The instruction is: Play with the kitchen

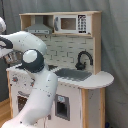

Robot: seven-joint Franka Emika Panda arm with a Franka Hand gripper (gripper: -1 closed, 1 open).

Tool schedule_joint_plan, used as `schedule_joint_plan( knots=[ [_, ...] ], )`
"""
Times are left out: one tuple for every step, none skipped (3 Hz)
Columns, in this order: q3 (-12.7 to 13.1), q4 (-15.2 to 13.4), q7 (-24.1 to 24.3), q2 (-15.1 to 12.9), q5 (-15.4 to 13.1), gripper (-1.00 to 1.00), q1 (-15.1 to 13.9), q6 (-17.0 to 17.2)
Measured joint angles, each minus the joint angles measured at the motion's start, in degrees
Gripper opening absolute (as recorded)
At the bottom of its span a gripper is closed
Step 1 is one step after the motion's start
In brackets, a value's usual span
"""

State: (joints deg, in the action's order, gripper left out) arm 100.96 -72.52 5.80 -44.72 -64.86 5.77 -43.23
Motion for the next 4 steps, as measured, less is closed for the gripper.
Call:
schedule_joint_plan(
  knots=[
    [2.8, -3.8, 3.4, -0.7, 0.1, -1.00, -2.7, 0.0],
    [5.5, -7.5, 6.7, -1.6, 0.1, -1.00, -5.5, 0.0],
    [8.1, -11.1, 10.1, -2.7, 0.1, -1.00, -8.1, 0.0],
    [10.4, -14.3, 13.3, -4.0, 0.1, -1.00, -10.4, 0.0]
  ],
)
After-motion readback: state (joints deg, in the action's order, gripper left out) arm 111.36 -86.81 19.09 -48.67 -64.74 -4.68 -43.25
